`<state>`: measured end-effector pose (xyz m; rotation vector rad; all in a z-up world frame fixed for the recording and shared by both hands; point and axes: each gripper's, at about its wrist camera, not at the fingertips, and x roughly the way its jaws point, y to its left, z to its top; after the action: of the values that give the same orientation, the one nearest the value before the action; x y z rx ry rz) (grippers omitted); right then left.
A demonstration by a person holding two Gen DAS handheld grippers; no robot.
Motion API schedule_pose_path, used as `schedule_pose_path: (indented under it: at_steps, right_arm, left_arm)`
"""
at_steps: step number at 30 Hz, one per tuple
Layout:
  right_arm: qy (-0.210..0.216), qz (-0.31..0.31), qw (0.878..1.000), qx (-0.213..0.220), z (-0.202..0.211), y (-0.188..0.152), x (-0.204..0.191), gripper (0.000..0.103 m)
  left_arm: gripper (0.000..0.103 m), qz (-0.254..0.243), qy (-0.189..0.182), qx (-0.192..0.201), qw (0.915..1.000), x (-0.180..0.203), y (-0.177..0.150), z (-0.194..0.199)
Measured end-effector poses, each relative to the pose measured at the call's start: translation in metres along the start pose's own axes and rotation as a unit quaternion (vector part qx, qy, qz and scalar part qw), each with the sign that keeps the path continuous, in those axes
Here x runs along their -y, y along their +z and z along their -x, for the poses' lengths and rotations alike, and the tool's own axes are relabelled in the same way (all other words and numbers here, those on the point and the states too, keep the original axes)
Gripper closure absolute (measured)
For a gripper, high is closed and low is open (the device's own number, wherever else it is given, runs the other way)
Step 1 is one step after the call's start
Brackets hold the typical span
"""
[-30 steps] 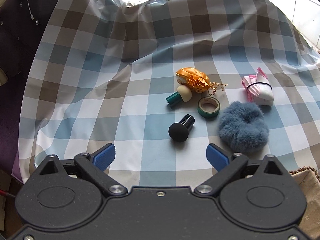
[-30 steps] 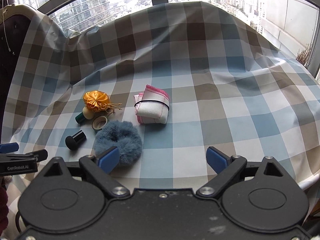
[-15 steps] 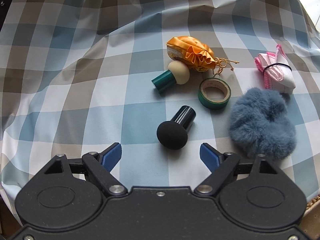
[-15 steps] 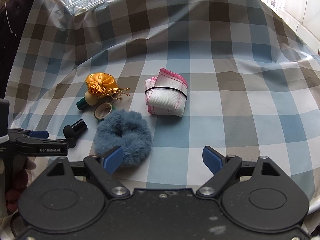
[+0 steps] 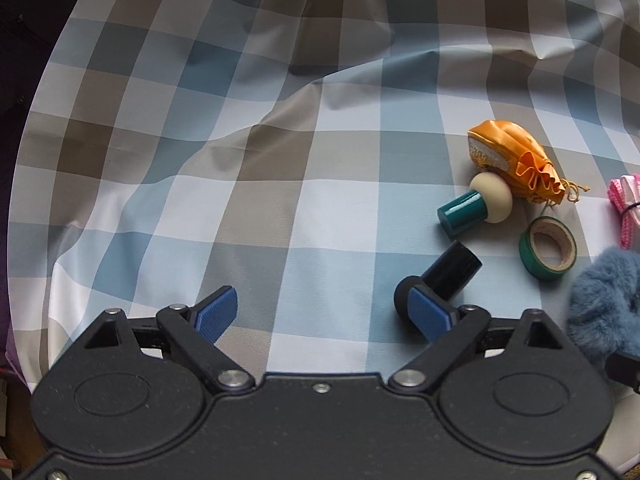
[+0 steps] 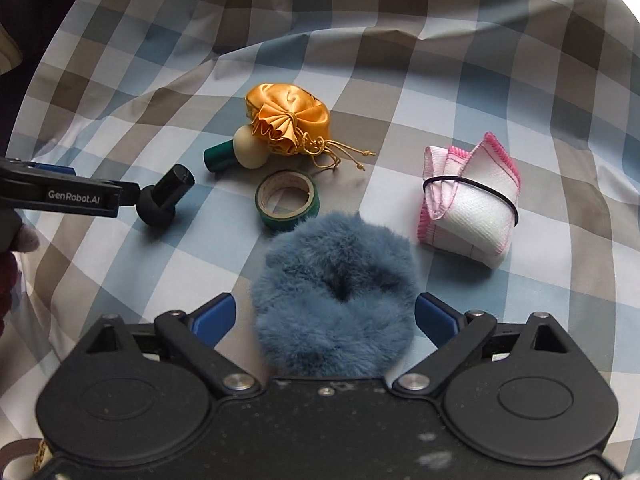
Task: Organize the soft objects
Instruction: 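Grasp the black sponge stick with the left gripper while the right gripper grasps the blue fluffy scrunchie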
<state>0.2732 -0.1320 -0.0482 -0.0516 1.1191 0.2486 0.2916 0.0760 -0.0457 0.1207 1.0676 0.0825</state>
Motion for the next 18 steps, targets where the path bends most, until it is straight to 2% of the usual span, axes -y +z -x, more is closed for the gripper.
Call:
schedule_pose_path:
  at_steps: [2,4,6,9,12,15,18]
  right_arm:
    - [-0.012,0.005,1.0,-0.009,-0.011,0.001,-0.003,0.01]
    - [-0.032,0.008,0.999,-0.017,-0.02,0.0,-0.004,0.019]
    - [-0.036,0.002,0.999,-0.021,-0.024,-0.003,0.001,0.035]
    - [-0.034,-0.01,0.999,-0.015,-0.021,-0.008,0.011,0.047]
    - [-0.034,-0.035,0.999,-0.013,-0.012,-0.013,0.028,0.048]
    - [-0.038,-0.062,0.997,-0.006,-0.001,-0.018,0.048,0.048]
    - [-0.043,-0.079,0.996,-0.001,0.005,-0.021,0.065,0.048]
  left_arm:
    - [0.014,0.008,0.004,-0.008,0.9999,-0.006,-0.002,-0.002]
    - [0.014,0.015,0.004,-0.017,0.9997,-0.011,-0.005,-0.005]
    - [0.014,0.019,0.004,-0.024,0.9995,-0.015,-0.009,-0.008]
    - [0.014,0.017,0.011,-0.036,0.9992,-0.017,-0.015,-0.012]
    - [0.015,0.019,0.006,-0.054,0.9983,-0.021,-0.022,-0.014]
    - [0.015,0.026,-0.028,-0.082,0.9959,-0.027,-0.031,-0.013]
    - [0.015,0.02,-0.056,-0.093,0.9938,-0.027,-0.039,-0.006]
